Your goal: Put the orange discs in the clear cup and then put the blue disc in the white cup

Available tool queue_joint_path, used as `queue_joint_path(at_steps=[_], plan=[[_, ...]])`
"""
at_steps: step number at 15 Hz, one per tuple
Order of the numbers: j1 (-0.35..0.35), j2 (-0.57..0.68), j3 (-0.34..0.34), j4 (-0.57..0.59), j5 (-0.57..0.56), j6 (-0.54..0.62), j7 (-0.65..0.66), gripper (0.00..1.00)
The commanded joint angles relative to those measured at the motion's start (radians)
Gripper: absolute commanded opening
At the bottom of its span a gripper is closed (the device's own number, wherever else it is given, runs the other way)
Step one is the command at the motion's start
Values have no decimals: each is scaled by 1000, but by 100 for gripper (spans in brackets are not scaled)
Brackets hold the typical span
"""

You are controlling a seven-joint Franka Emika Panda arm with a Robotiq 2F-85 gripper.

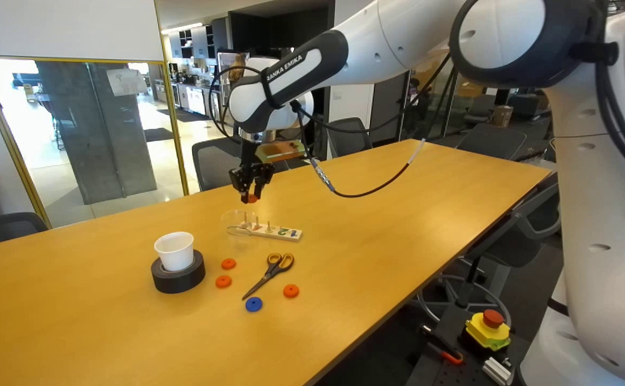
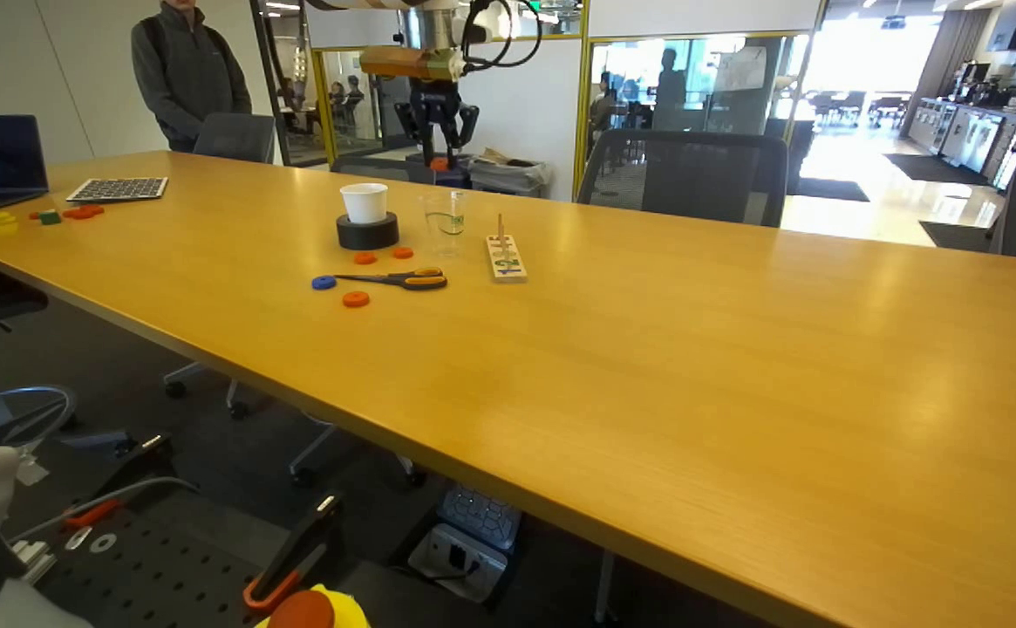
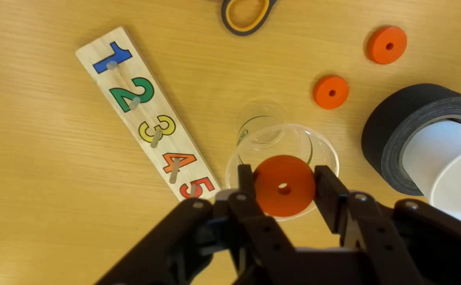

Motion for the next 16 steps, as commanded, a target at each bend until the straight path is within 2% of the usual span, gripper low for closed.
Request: queue_joint_path(at_steps=[1, 6, 14, 15, 16], plan=[[-18, 147, 23, 220, 26, -118, -65, 20], [-25, 234, 27, 350, 24, -211, -105, 20], [-34, 288, 44, 430, 39, -275, -147, 20], [-36, 290, 48, 432, 47, -284, -149, 54], [-36, 292, 50, 434, 51, -289, -153, 69]])
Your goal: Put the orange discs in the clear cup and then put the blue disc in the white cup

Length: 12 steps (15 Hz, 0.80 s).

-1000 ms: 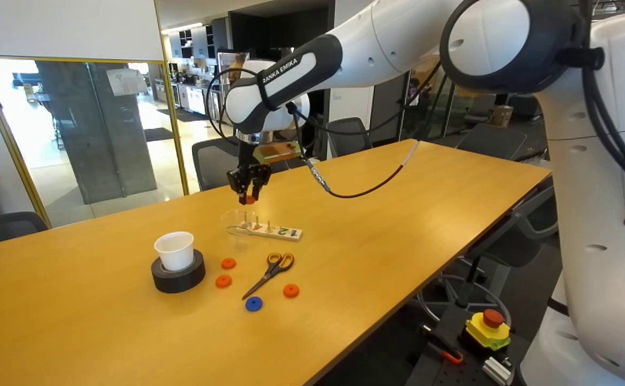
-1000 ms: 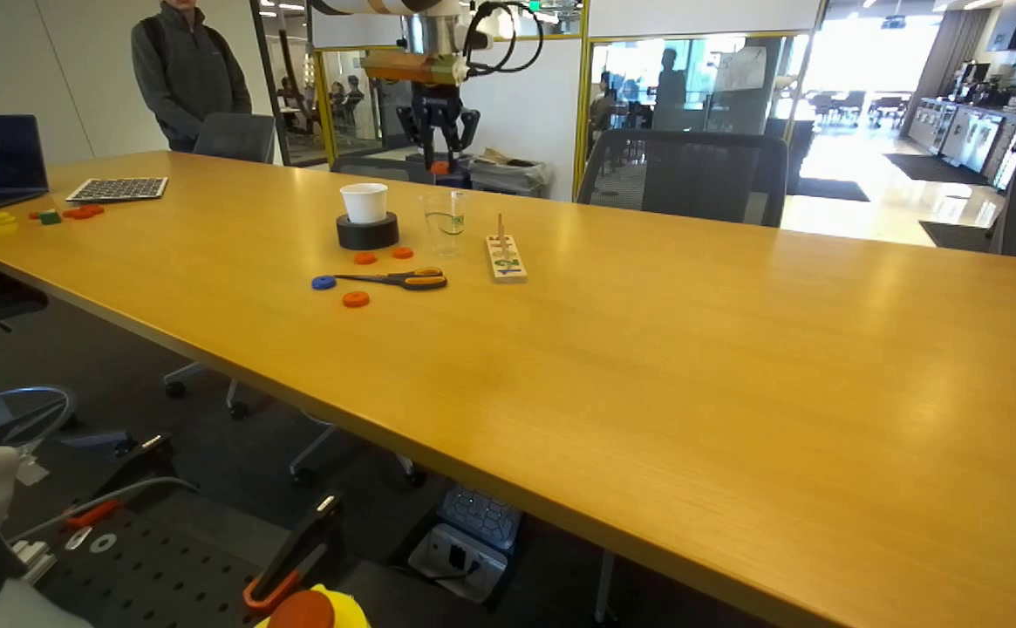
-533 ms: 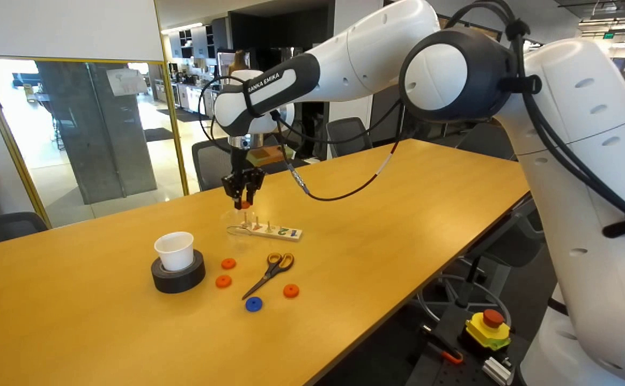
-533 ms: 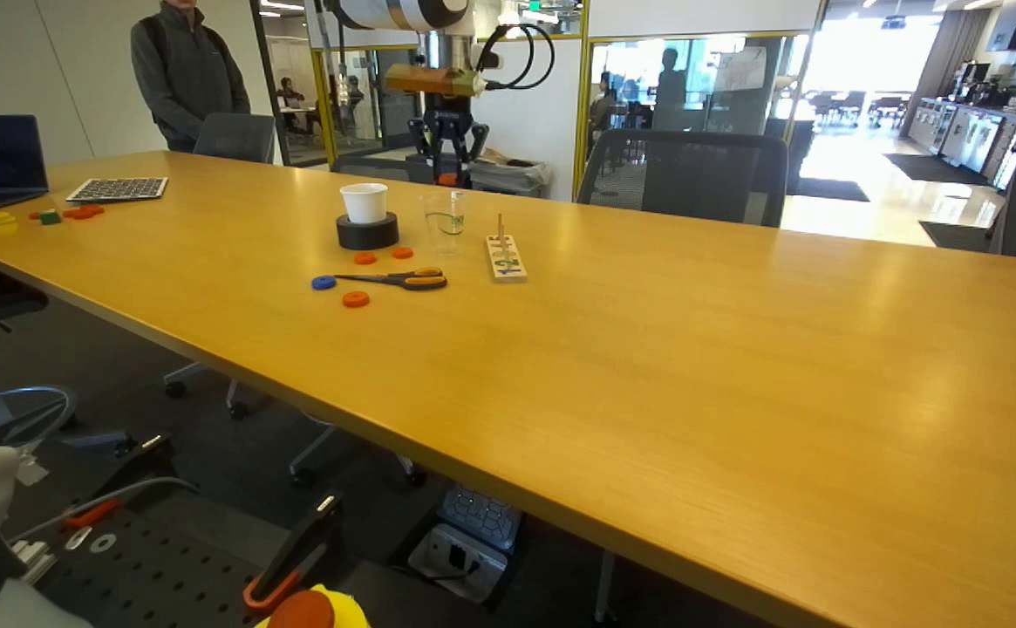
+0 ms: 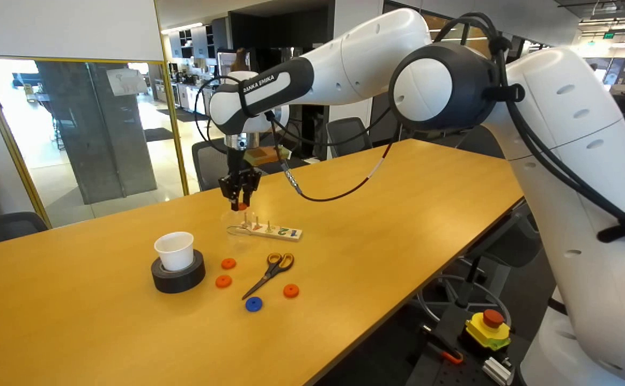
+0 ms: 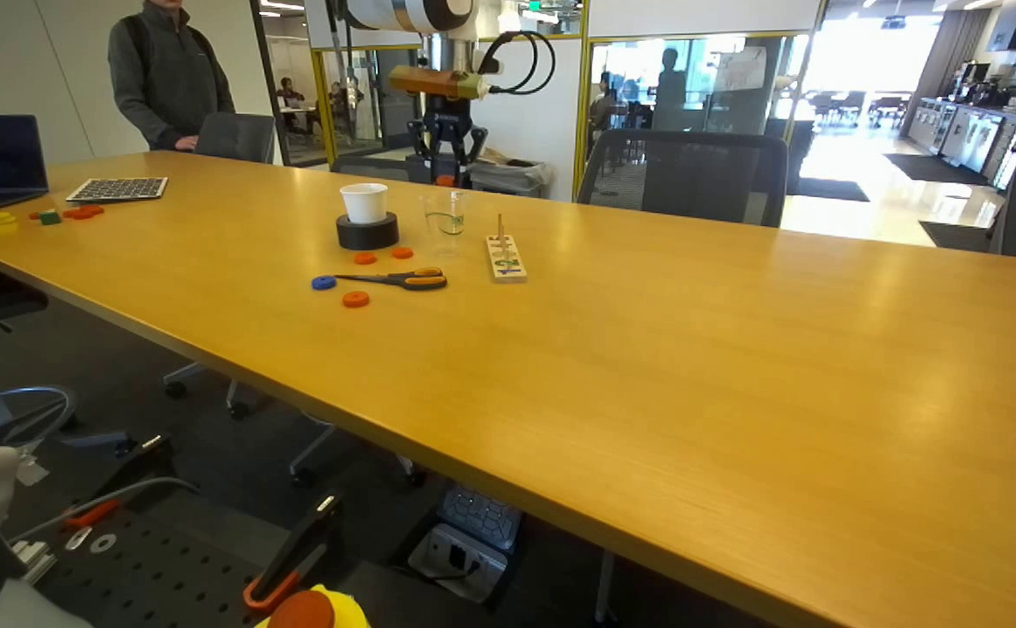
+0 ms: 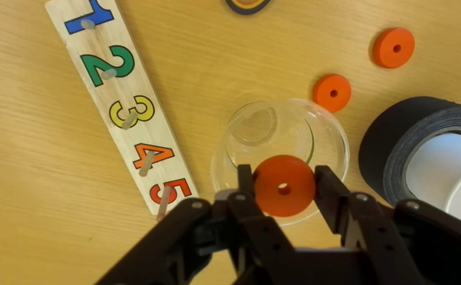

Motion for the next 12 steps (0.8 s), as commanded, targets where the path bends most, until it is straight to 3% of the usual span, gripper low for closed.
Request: queue_joint_path(at_steps=[1, 4, 5, 12], plan=[[-20, 28, 29, 62, 33, -52, -32, 74], [-14, 17, 27, 51, 25, -58, -27, 97], [-9, 3, 24, 36, 18, -54, -20, 100], [47, -117, 4, -115, -5, 6, 117, 100]])
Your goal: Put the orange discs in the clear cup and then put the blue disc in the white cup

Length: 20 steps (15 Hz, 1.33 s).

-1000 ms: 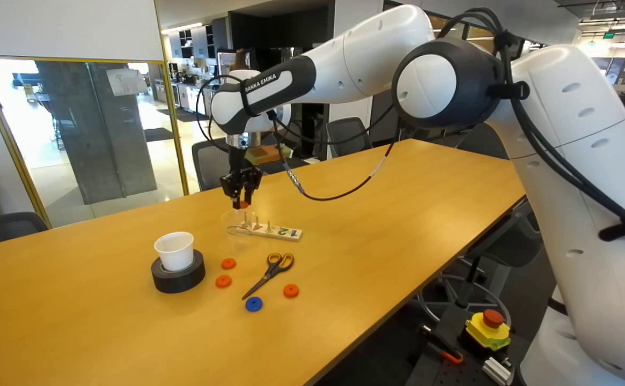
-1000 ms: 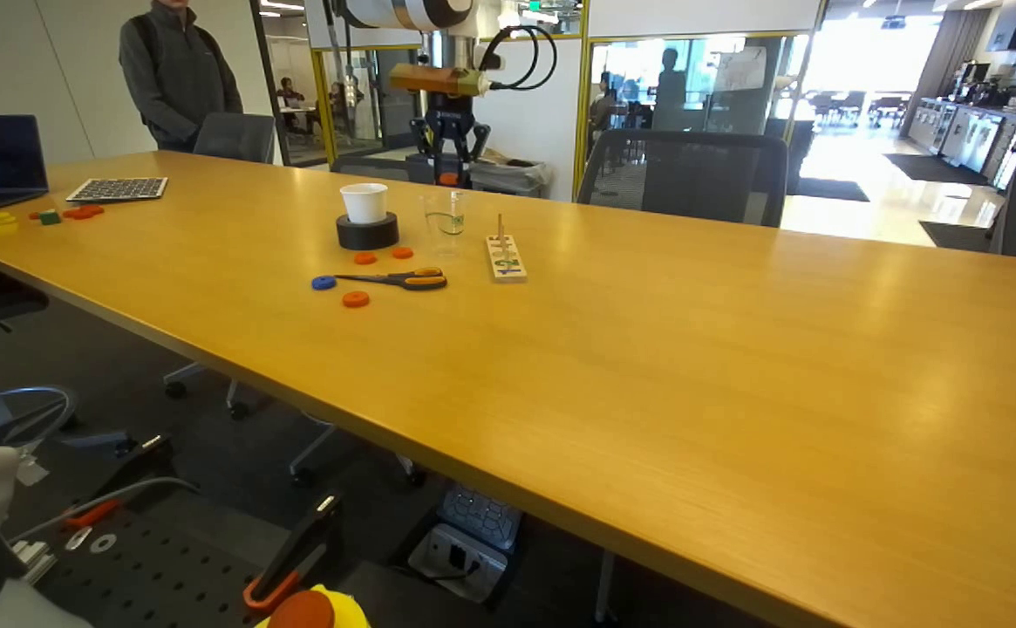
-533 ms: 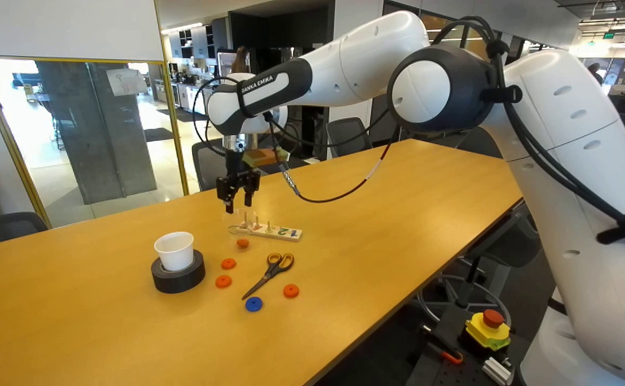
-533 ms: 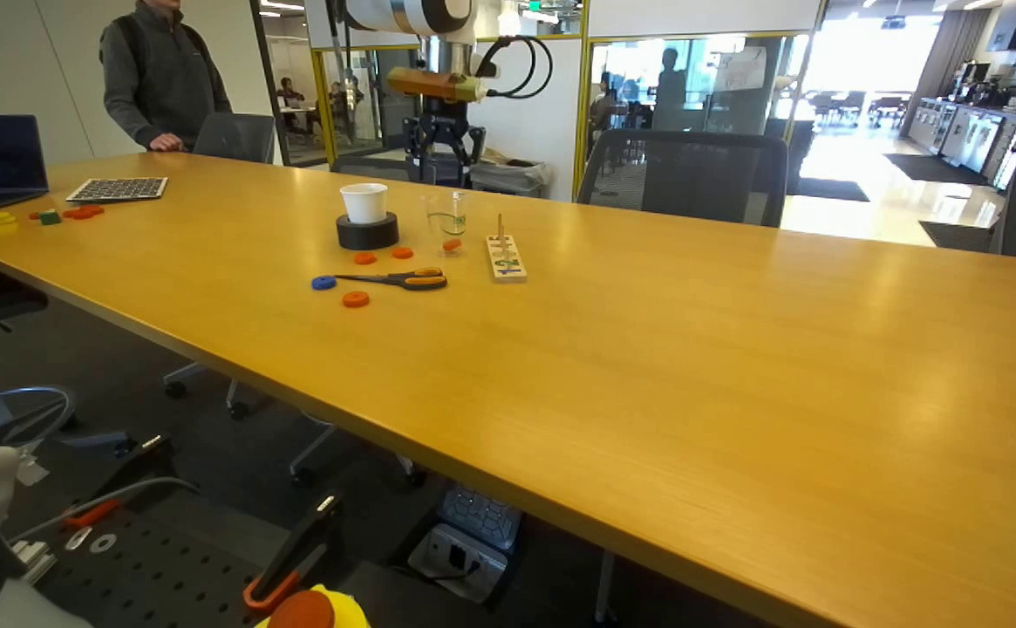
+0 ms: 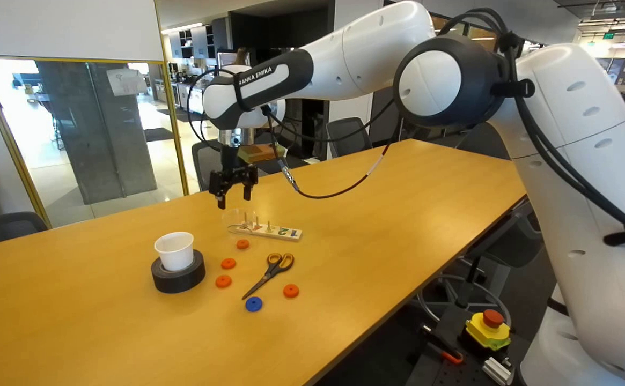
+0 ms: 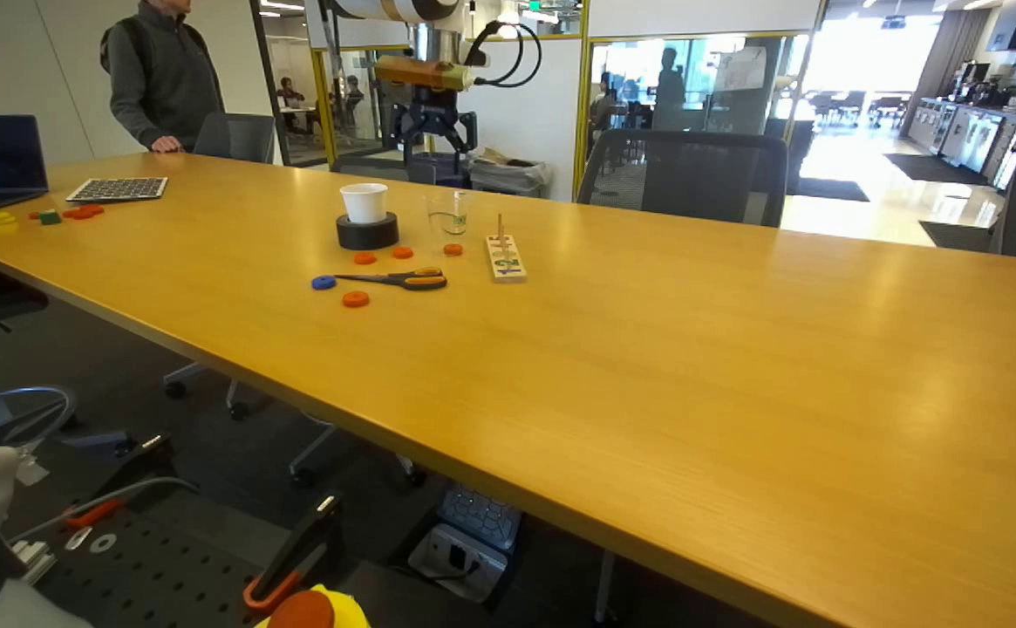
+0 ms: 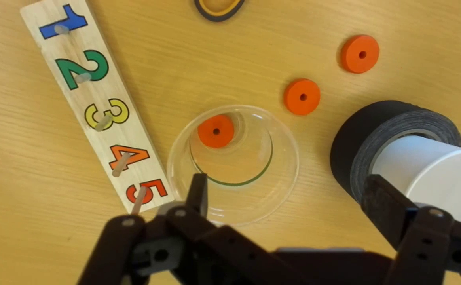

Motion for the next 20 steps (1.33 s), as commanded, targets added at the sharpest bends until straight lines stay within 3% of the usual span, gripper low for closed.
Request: queue_joint_path(at_steps=[1, 8, 15, 20], plan=[[40, -114, -13, -134, -12, 36, 141, 100], [118, -141, -39, -233, -2, 73, 544, 100], [131, -16, -62, -203, 28, 117, 756, 100], [133, 42, -77, -202, 20, 201, 832, 100]])
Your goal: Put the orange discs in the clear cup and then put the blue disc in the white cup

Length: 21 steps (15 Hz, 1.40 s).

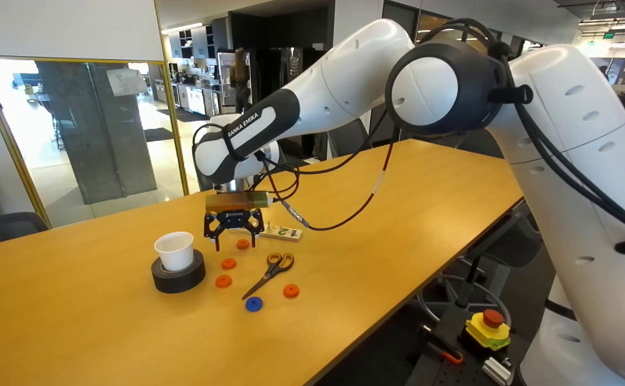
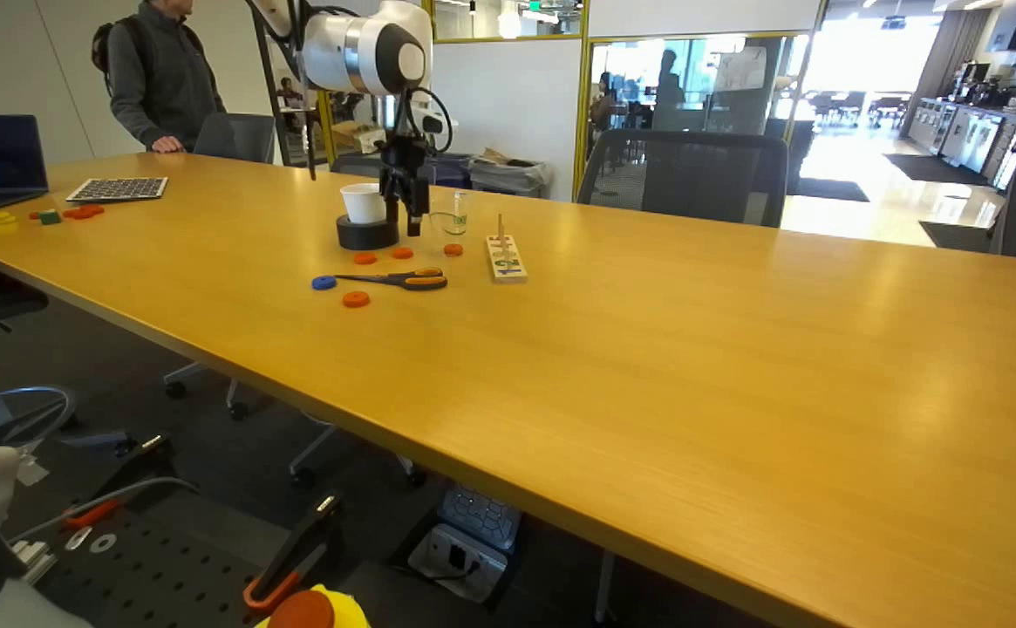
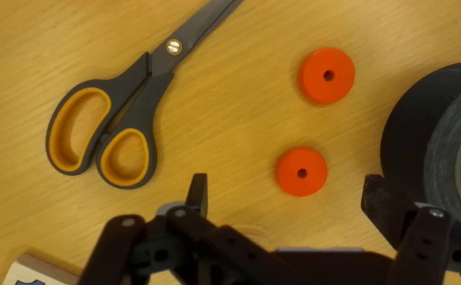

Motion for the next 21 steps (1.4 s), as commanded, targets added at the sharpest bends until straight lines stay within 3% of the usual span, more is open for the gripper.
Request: queue_joint_path(at_steps=[1, 8, 21], plan=[[20, 29, -21, 13, 10, 60, 49, 100], [54, 37, -31, -21, -26, 152, 50, 100], [62, 54, -32, -38, -22, 166, 31, 100]])
